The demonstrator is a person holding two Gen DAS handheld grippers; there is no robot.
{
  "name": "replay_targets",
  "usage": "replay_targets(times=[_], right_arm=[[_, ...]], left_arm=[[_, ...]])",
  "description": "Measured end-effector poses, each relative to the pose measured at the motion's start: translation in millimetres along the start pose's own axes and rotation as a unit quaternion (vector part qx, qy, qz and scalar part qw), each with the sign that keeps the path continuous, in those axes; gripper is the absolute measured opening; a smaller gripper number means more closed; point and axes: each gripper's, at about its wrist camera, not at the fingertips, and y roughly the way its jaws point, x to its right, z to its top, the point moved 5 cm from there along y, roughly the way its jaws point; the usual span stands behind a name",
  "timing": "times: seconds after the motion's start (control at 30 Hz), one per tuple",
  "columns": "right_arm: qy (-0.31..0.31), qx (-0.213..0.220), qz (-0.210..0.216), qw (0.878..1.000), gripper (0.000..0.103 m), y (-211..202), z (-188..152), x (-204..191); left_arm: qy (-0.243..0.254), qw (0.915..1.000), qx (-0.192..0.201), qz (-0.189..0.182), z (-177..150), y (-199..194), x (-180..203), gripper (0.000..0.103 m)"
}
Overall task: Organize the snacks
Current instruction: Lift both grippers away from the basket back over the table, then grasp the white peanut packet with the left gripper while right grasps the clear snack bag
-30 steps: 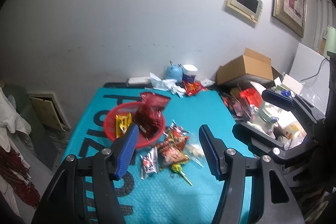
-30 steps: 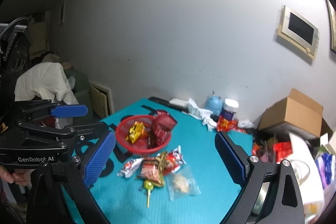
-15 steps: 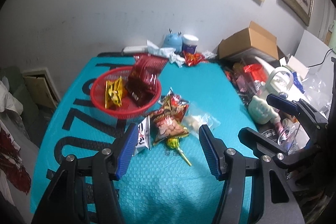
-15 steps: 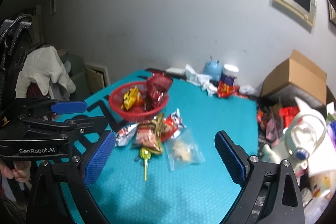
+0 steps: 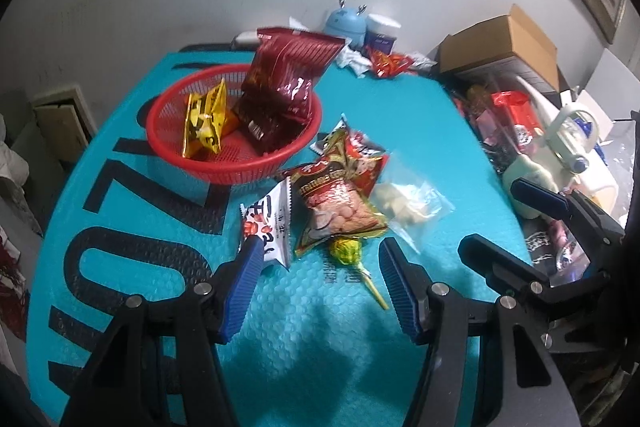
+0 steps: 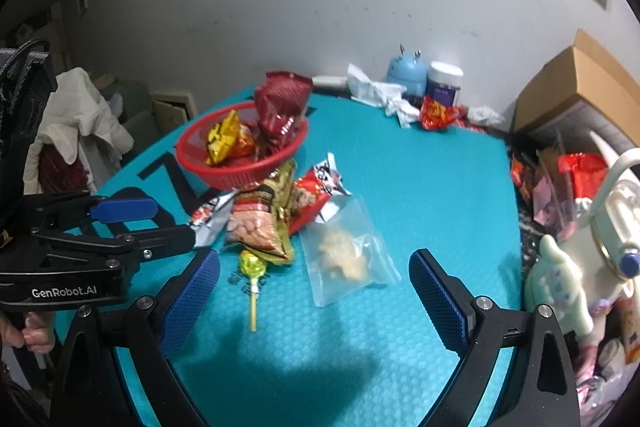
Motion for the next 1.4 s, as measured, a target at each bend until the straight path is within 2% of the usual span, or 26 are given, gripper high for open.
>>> replay_targets(times=[0.53, 0.7, 0.9, 1.13, 1.3, 1.4], right_arm=[[0.009, -0.044, -0.012, 0.999, 0.097, 64, -4, 29], [0.000, -0.064, -0.018, 0.998, 0.097, 86, -6, 35], [-0.005, -0.084, -0.007, 0.996, 0.097, 105, -9, 37], [-0.005, -0.096, 0.003, 0.995, 0.097, 113, -16, 34], [-0.003, -0.097, -0.002, 0.995, 0.092, 114, -19, 35], [-0.012, -0.093, -0.008, 0.996, 0.084, 113, -20, 33]], left_arm=[[-0.021, 0.9984, -0.036, 0.037, 5, 54, -27, 0.059], [-0.030, 0.9982, -0.042, 0.031, 6, 64, -33, 0.059], [-0.040, 0.9981, -0.043, 0.020, 8, 66, -38, 0.059], [-0.025, 0.9986, -0.038, 0.027, 3, 67, -41, 0.059], [-0.019, 0.9984, -0.048, 0.020, -4, 71, -42, 0.059], [-0.021, 0.9983, -0.050, 0.023, -6, 75, -44, 0.059]])
